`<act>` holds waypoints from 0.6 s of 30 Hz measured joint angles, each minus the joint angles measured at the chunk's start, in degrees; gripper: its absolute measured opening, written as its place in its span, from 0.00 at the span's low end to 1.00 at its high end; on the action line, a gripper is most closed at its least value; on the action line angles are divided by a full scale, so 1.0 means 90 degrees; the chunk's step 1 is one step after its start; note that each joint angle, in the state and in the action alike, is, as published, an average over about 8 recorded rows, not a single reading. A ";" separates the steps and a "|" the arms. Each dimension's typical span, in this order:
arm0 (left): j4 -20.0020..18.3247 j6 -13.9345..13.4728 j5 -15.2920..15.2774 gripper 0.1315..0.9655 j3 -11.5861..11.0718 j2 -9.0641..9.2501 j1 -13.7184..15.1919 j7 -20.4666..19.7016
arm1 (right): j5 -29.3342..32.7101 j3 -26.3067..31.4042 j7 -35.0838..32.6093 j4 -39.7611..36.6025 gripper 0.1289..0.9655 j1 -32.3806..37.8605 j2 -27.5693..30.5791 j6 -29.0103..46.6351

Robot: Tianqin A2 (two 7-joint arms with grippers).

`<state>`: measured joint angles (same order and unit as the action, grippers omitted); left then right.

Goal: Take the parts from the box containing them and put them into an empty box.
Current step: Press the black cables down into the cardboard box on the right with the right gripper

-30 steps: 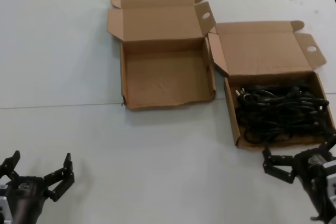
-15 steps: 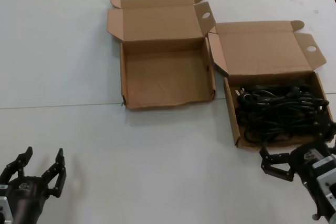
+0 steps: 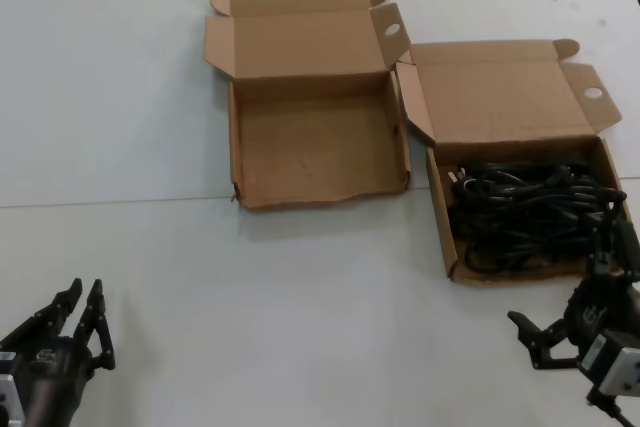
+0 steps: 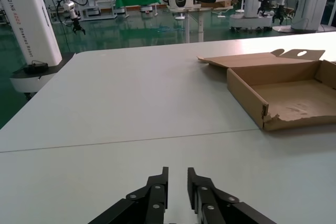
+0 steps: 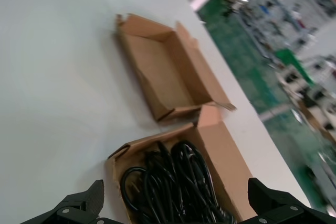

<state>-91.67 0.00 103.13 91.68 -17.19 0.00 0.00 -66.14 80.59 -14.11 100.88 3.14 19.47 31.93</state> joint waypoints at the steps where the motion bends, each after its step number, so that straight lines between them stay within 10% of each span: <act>1: 0.0000 0.0000 0.0000 0.18 0.0000 0.0000 0.0000 0.0000 | 0.0114 -0.0086 0.0000 0.0074 1.00 0.0046 0.0017 0.0254; 18: 0.0000 0.0000 0.0000 0.04 0.0000 0.0000 0.0000 0.0000 | 0.1312 -0.0591 0.0000 0.0011 1.00 0.1741 0.0209 0.3686</act>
<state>-91.67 0.00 103.13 91.68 -17.19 0.00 0.00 -54.32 75.27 -14.11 100.98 18.81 21.35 65.11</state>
